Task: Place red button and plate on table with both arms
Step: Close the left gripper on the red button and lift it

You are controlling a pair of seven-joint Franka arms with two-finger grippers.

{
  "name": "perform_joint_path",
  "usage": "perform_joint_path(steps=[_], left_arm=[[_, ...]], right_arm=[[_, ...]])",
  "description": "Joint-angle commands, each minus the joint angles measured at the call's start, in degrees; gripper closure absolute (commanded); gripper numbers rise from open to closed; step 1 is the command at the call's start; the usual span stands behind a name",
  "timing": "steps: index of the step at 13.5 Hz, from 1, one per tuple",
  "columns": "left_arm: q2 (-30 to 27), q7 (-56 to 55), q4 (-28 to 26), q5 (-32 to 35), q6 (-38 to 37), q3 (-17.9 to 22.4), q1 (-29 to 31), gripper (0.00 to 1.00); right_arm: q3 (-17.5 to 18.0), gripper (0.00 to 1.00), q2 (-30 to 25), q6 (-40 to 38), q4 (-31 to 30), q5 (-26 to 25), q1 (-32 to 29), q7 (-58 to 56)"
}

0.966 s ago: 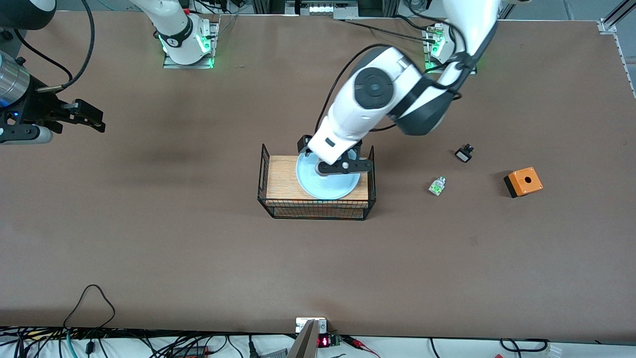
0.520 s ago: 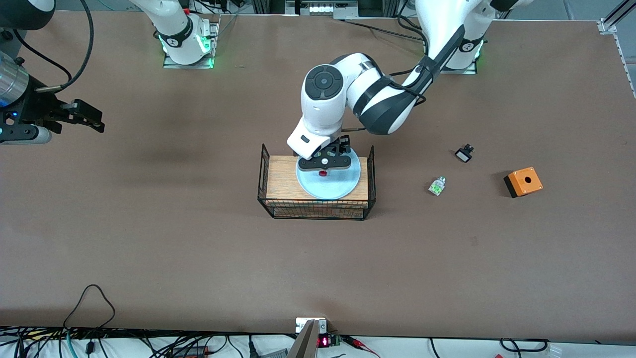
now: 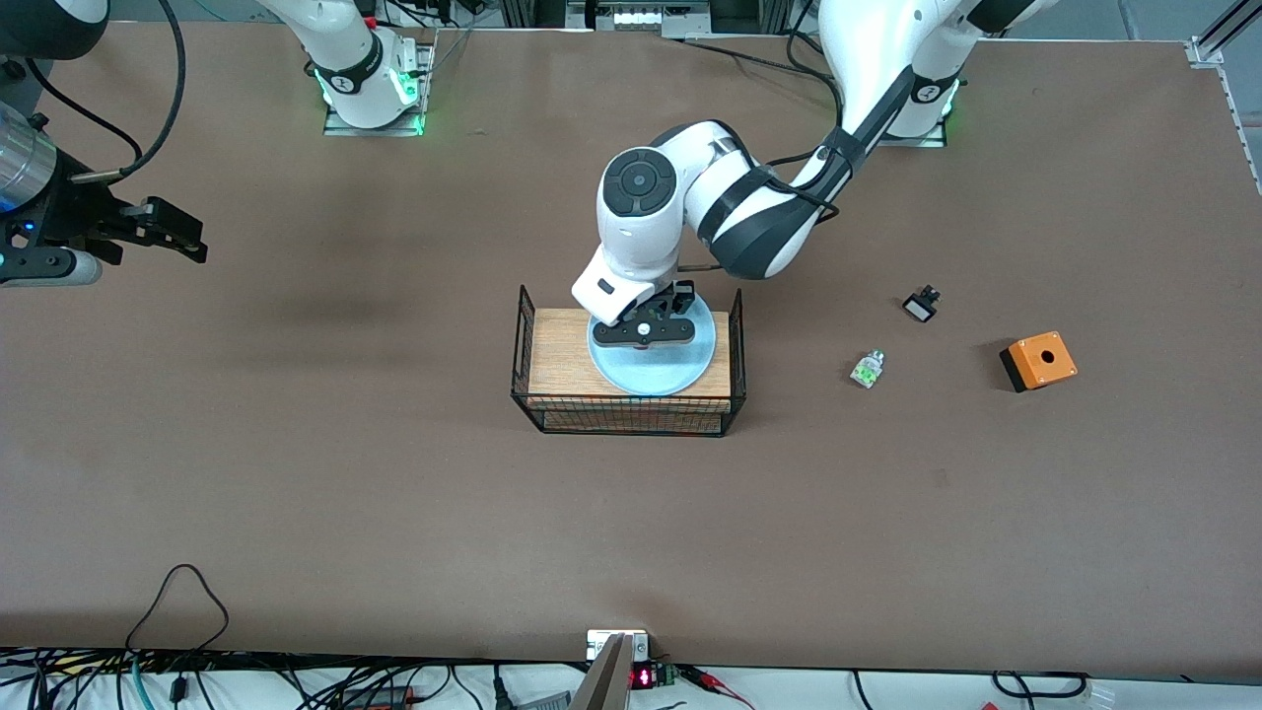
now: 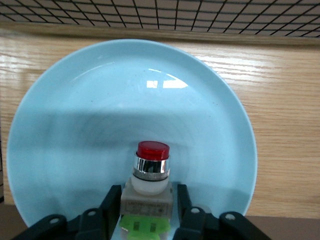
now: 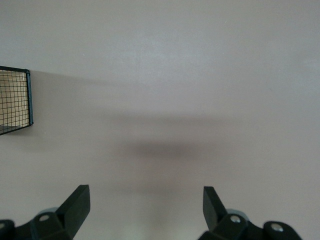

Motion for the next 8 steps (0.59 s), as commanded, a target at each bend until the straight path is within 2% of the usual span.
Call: perform_joint_path(steps=[1, 3, 6, 8], left_arm=[[0.2, 1.7, 1.2, 0.8, -0.8, 0.1, -0.1, 0.84], [-1.2, 1.7, 1.8, 0.7, -2.0, 0.1, 0.2, 0.84], [-5.8, 4.0, 3.2, -0.4, -10.1, -0.8, 3.1, 0.84], [-10.4, 11.1, 3.6, -6.1, -17.5, -0.4, 5.4, 0.84]], right_arm=[[0.0, 0.00, -0.5, -0.7, -0.1, 0.0, -0.1, 0.1], [0.1, 0.00, -0.4, -0.6, -0.1, 0.0, -0.1, 0.1], [0.1, 0.00, -0.4, -0.6, 0.0, 0.0, -0.1, 0.3], [0.2, 0.00, -0.3, -0.1, 0.1, 0.0, 0.0, 0.4]])
